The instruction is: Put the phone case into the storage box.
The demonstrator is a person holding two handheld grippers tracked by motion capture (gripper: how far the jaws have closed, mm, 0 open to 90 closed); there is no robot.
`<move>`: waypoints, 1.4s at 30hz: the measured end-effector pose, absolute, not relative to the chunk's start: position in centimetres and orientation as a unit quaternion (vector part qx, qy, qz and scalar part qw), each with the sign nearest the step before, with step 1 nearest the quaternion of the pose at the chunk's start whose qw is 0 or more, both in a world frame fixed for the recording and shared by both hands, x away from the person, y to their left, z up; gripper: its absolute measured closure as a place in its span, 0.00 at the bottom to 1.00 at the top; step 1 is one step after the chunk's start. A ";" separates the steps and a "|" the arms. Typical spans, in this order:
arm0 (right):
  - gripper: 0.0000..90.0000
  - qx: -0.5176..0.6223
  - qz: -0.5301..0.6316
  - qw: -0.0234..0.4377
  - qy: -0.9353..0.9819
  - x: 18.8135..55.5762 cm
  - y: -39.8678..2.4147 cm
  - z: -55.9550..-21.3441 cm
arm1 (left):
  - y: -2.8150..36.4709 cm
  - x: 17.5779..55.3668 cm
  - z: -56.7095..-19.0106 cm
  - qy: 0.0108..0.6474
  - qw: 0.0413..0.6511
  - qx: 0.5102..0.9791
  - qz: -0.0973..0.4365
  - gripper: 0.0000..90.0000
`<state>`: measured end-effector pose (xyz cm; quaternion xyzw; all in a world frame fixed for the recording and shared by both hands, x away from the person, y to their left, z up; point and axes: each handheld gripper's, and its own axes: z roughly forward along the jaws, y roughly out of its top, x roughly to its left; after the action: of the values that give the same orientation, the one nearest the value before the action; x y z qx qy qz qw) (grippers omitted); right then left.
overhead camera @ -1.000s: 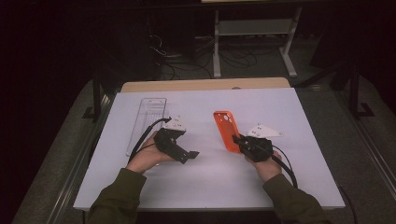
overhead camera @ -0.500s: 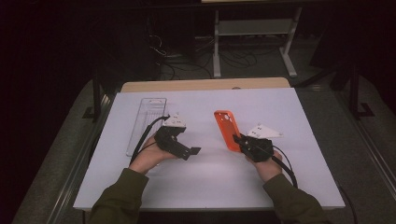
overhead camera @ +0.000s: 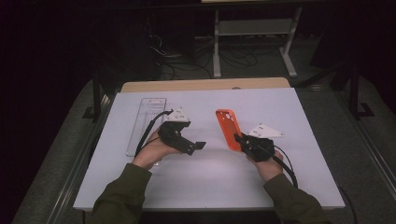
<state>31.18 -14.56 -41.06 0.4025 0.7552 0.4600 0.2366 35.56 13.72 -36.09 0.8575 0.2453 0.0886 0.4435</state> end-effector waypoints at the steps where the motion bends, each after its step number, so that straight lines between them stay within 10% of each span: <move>1: 0.89 0.402 0.461 0.239 0.754 31.2 -14.5 -41.1 | 13.6 35.6 -36.0 0.248 0.445 0.856 0.087 0.00; 42: 0.89 0.377 0.488 0.202 0.761 29.8 -10.7 -41.0 | 12.2 35.8 -36.7 0.279 0.476 0.828 0.098 0.00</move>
<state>29.82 -10.66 -41.02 0.3772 0.7610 0.4876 0.2023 35.81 12.22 -36.73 0.8284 0.2791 0.0975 0.4757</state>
